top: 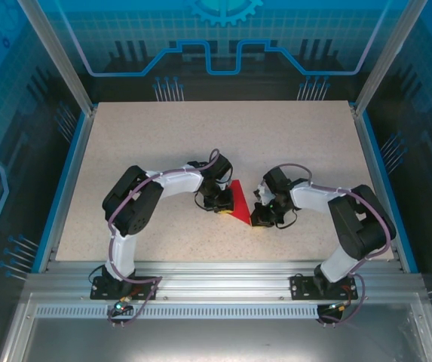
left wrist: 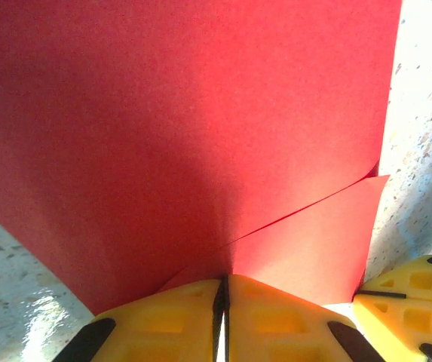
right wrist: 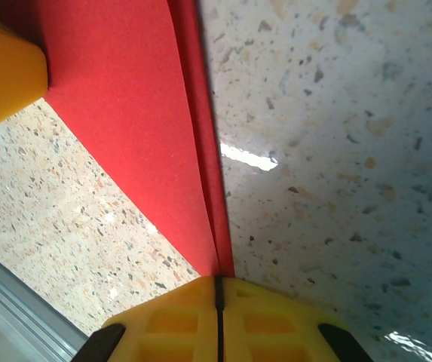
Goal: Fold a paper plane with a square sheet of paper (fold left side to right side)
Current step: Third fold the triangle at the center of the table.
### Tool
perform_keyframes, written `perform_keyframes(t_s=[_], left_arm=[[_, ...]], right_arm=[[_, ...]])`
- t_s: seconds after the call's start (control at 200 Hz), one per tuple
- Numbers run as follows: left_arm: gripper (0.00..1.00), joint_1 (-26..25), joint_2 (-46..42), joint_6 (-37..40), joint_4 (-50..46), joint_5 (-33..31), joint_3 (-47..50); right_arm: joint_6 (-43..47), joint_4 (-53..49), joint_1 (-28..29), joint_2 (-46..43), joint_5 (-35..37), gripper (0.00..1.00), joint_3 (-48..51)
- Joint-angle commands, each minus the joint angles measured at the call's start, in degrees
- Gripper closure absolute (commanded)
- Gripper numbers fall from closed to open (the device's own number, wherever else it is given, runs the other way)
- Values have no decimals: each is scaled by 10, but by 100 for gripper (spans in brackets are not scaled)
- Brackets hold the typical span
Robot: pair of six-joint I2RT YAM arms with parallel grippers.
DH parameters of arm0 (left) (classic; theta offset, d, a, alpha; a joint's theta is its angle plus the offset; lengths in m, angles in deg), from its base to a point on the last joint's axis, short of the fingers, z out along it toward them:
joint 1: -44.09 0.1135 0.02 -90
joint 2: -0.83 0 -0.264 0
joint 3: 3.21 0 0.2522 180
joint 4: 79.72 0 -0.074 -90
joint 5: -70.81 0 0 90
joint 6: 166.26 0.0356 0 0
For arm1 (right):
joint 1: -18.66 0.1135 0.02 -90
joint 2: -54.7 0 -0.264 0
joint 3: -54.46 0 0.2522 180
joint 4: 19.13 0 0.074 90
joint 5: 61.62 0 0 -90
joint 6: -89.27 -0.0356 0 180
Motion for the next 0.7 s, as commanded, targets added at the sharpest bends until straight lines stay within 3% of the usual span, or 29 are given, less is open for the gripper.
perform_keyframes(t_s=[0.0,0.33,0.515,0.6,0.695], left_arm=[[83,18,23,10,-15,-72,25],[52,64,-144,4,1,-39,94],[45,92,-196,-26,42,-16,151],[44,94,-197,-39,69,6,162],[44,93,-189,-53,97,25,168]], right_arm=[[11,-55,-12,16,23,93,18],[14,-8,-10,-22,-44,91,11],[51,-46,-11,-90,-1,71,-24],[69,-49,-11,-94,6,58,-41],[83,-32,-10,-80,5,49,-61]])
